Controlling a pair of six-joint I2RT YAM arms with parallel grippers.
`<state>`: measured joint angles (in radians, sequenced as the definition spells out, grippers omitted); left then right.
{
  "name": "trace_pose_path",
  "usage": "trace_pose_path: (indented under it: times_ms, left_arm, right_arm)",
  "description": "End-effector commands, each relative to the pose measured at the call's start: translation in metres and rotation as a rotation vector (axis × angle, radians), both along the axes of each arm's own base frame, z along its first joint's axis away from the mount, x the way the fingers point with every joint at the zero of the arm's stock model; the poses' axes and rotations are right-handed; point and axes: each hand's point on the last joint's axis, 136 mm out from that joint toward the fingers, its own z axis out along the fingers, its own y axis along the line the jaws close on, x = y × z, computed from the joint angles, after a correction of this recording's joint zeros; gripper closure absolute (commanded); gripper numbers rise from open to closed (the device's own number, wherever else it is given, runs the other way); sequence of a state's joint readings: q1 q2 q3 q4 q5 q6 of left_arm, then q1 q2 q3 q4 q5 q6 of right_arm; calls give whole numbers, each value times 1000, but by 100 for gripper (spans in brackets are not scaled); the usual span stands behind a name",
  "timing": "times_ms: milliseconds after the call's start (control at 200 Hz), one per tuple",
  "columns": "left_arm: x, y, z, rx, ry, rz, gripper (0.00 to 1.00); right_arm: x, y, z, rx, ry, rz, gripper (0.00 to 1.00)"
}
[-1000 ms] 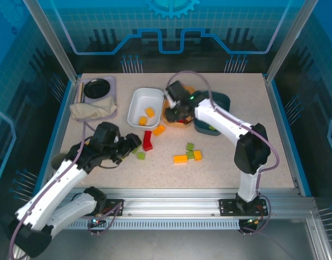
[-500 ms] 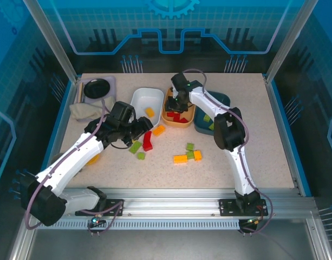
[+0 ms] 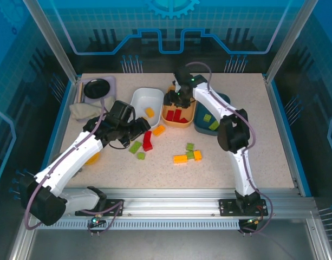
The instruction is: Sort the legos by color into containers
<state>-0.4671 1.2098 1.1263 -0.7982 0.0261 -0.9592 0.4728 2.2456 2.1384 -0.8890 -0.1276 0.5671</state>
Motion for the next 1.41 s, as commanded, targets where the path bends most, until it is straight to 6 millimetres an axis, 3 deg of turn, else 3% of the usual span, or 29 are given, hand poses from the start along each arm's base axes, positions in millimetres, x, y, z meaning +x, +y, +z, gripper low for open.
trace_pose_path:
  times_ms: [0, 75, 190, 240, 365, 450, 535, 560, 665, 815, 1020, 1400]
  left_arm:
    - [-10, 8, 14, 40, -16, -25, 23]
    - [-12, 5, 9, 37, 12, -41, 23]
    - [-11, -9, -4, 35, 64, -93, 24]
    - [-9, -21, -9, 35, 73, -127, 25]
    - [2, -63, -20, 48, 101, -215, 26]
    - [6, -96, -34, 99, 129, -293, 26]
    - [12, -128, -50, 157, 148, -361, 26]
    - [12, -137, -57, 174, 158, -380, 25]
    - [20, -171, -76, 241, 175, -431, 25]
    - [31, -201, -105, 338, 208, -479, 23]
    - [36, -205, -123, 421, 230, -465, 24]
    - [34, -218, -162, 438, 279, -510, 34]
  right_arm:
    - [-22, -11, 85, -25, -213, 37, 41]
    - [-46, -16, 107, -32, -309, 63, 42]
    - [-95, -30, 107, -30, -389, 89, 40]
    - [-120, -42, 94, -32, -359, 82, 40]
    - [-187, -84, 38, -92, -208, 46, 39]
    - [-224, -103, 27, -71, -178, 34, 34]
    - [-249, -114, 35, -11, -209, 22, 25]
    - [-257, -120, 29, -10, -201, 10, 23]
    - [-275, -141, 39, 3, -228, -47, 19]
    - [-294, -165, 58, 15, -277, -114, 17]
    - [-308, -181, 67, 37, -311, -154, 17]
    - [-304, -177, 74, 56, -335, -152, 19]
